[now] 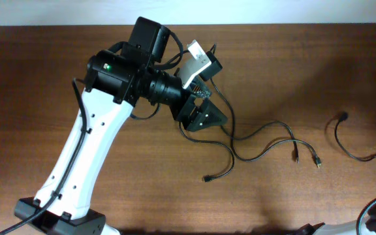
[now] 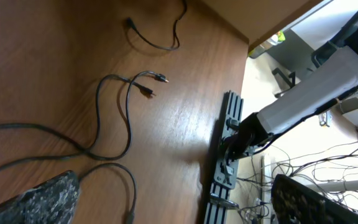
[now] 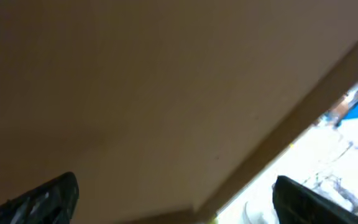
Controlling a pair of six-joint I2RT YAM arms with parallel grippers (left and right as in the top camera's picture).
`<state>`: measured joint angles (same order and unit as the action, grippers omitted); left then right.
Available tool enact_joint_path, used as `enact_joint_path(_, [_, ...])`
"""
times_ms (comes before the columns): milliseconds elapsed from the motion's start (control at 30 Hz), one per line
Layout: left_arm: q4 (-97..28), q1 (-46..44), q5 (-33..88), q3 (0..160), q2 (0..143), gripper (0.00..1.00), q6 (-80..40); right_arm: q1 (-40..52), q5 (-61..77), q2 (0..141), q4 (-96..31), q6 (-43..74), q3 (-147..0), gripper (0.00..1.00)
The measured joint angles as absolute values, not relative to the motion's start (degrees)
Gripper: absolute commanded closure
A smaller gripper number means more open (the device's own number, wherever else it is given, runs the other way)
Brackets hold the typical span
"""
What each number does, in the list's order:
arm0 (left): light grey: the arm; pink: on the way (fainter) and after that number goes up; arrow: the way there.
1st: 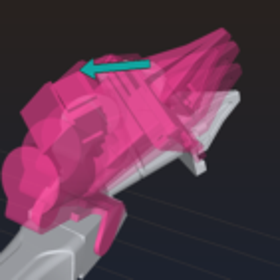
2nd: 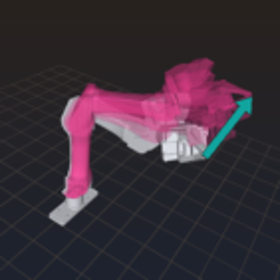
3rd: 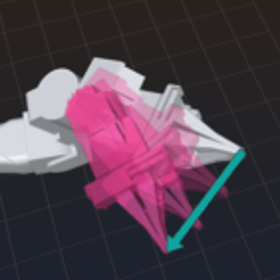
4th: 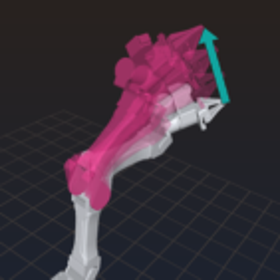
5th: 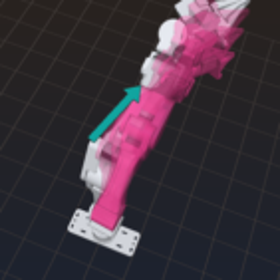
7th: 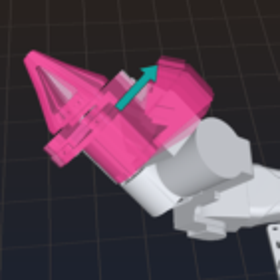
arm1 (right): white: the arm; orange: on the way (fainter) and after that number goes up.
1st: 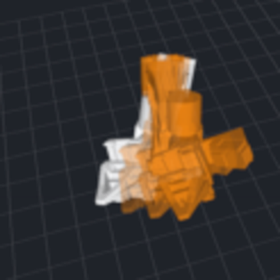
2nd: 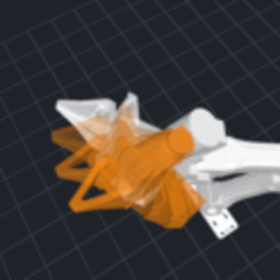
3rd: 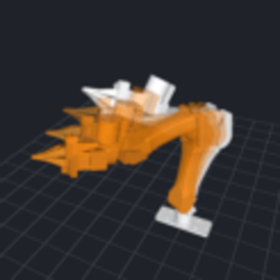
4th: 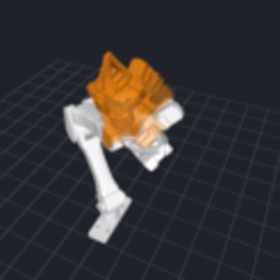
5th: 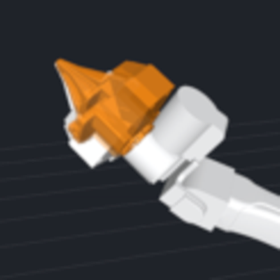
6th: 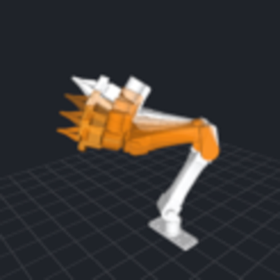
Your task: Untangle cables
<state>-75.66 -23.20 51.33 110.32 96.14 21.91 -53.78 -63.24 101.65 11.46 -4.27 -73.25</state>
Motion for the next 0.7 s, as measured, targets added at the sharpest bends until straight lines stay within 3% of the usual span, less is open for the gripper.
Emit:
enact_joint_path(100, [-75.8,-23.2,50.9,110.3,96.1,0.01,21.9,-53.6,-61.4,101.7,41.0,-30.6,-73.6,0.01])
enact_joint_path(167, [-75.8,-23.2,50.7,110.3,96.1,0.01,21.9,-52.6,-55.1,101.4,47.2,-43.7,-73.9,0.01])
enact_joint_path(233, [-75.8,-23.2,50.7,110.3,96.1,0.01,21.9,-48.6,-43.5,101.3,40.8,-56.3,-74.0,0.01])
enact_joint_path(300, [-75.9,-23.2,50.7,110.3,96.1,0.01,21.9,-44.9,-33.3,101.3,26.5,-65.5,-74.5,0.01])
enact_joint_path(367, [-75.9,-23.2,50.7,110.3,96.1,0.01,21.9,-43.2,-26.2,102.0,9.1,-82.2,-74.3,0.01])
enact_joint_path(433, [-75.8,-23.2,50.7,110.3,96.1,0.01,21.9,-43.1,-24.0,102.8,11.6,-91.9,-73.9,0.01])
enact_joint_path(500, [-75.8,-23.2,50.7,110.3,96.1,0.01,21.9,-43.1,-24.0,102.7,18.2,-92.4,-73.7,0.01])
enact_joint_path(633, [-75.4,-23.2,50.6,110.2,96.1,0.01,21.9,-43.2,-20.7,102.5,0.0,-86.6,-74.3,0.01])
enact_joint_path(700, [-72.9,-23.2,48.2,110.1,96.1,0.01,21.9,-43.0,-15.9,102.5,-6.9,-74.6,-74.0,0.01])
